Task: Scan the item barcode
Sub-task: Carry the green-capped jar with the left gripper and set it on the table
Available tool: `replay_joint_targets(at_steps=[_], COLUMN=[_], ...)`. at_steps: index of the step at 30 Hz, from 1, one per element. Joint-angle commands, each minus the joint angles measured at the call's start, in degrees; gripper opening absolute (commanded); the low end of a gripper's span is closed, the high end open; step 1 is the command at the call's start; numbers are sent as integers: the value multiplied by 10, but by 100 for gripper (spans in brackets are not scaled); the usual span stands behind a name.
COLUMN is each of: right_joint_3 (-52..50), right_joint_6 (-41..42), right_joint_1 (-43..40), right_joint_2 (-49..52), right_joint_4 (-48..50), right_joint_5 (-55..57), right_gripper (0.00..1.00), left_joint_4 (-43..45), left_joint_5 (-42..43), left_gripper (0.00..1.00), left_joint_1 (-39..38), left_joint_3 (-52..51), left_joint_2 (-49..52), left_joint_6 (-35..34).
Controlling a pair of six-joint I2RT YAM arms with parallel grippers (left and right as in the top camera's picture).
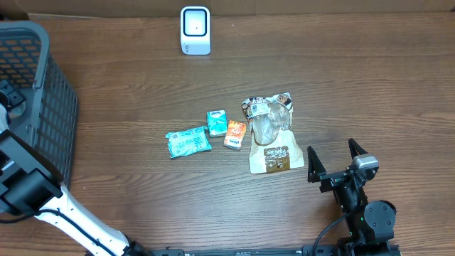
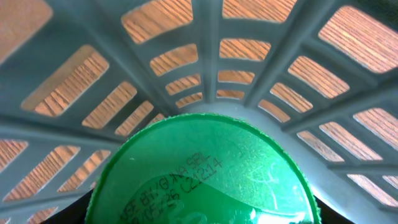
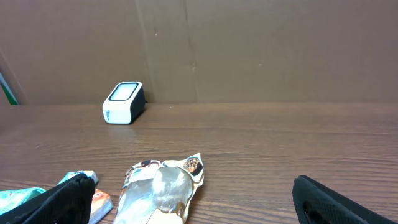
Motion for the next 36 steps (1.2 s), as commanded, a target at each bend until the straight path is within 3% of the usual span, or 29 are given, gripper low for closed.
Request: replay_joint_targets(at_steps=[1,5,16,23,29,36], right_joint_3=[-6,-6,-6,-6,-6,-6], right_joint_6=[-2,-2,-2,-2,-2,-2], right_joint_1=[-1,-1,-1,-1,-1,-1], right_joint_2=[-6,-6,-6,-6,-6,-6], right_joint_4=[3,3,3,3,3,3], right_joint_5=[-2,-2,-2,-2,-2,-2], right_gripper=[100,100,100,100,100,100], left_joint_4=[-21,-41,-127,-226,-342,-435], left_joint_5=[3,3,4,4,38,37], left_gripper=[58,53,56,57,58,59], left_joint_1=[-12,-29,-81,-170,-292,-405], left_joint_3=[12,13,13,13,12,-1], left_joint_2=[-47,-132,-399,-518,-527,-455], left_joint_6=[-12,-49,-127,-128,-130,-125])
